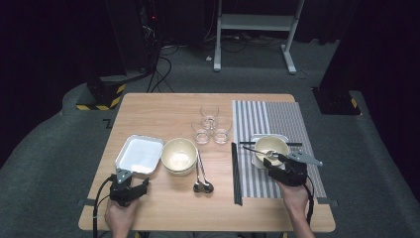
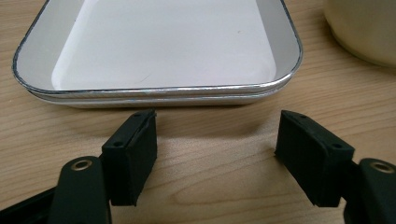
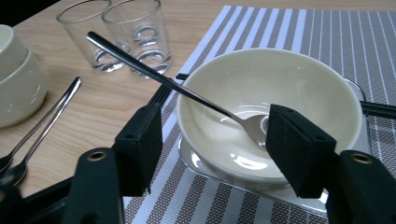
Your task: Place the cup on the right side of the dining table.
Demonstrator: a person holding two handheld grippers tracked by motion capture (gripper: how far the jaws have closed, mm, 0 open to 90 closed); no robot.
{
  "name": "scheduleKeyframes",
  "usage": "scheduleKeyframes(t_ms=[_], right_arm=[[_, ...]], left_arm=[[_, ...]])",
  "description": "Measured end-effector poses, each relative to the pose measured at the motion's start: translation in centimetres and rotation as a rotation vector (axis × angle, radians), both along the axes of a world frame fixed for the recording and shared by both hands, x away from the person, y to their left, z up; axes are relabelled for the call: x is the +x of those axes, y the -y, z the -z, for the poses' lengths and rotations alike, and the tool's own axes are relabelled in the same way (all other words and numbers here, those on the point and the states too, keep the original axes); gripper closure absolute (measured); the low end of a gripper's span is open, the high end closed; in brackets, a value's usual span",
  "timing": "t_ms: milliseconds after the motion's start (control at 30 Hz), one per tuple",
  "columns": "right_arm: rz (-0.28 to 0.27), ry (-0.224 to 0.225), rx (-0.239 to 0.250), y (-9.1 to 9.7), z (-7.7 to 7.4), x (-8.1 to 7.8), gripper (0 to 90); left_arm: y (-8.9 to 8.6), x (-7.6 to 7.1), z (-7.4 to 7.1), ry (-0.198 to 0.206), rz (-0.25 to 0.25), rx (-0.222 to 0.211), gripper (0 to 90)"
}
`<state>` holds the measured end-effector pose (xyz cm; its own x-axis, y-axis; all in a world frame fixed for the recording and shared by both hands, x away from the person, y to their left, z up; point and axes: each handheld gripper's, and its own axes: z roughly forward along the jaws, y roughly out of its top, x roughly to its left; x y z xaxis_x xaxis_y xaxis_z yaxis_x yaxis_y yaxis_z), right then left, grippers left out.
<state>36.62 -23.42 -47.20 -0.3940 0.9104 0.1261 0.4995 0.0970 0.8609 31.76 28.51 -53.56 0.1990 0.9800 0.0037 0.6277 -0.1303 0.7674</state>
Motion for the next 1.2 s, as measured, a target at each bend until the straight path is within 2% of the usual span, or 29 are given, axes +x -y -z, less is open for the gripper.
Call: scheduleKeyframes(t_ms=[167, 400, 600, 900, 1100, 1200], right_arm=[[-0.038, 0.007, 0.000, -0.4, 0.3, -0.3, 42.7], [-0.072, 0.017, -0.031, -1.2, 1.2, -0.9, 44.4], [-0.101, 0.036, -0.044, -1.7, 1.2, -1.3, 47.3], [-0.157, -0.003, -0.046, -2.9, 2.6, -1.4, 53.0], [-0.193, -0.046, -0.077, -3.7, 3.7, -0.8, 54.8], [-0.206, -0.064, -0.112, -4.0, 4.3, -0.5, 55.7]], left_arm=[[0.0, 0.0, 0.0, 0.001, 0.001, 0.001, 29.2], [0.0, 0.0, 0.0, 0.001, 0.001, 0.002, 29.1], [0.0, 0.0, 0.0, 0.001, 0.001, 0.002, 29.0], [0.0, 0.0, 0.0, -0.002, 0.005, 0.007, 28.8], [0.1, 0.0, 0.0, -0.001, 0.005, 0.000, 28.1], [0.1, 0.0, 0.0, -0.004, 0.011, -0.002, 26.7]])
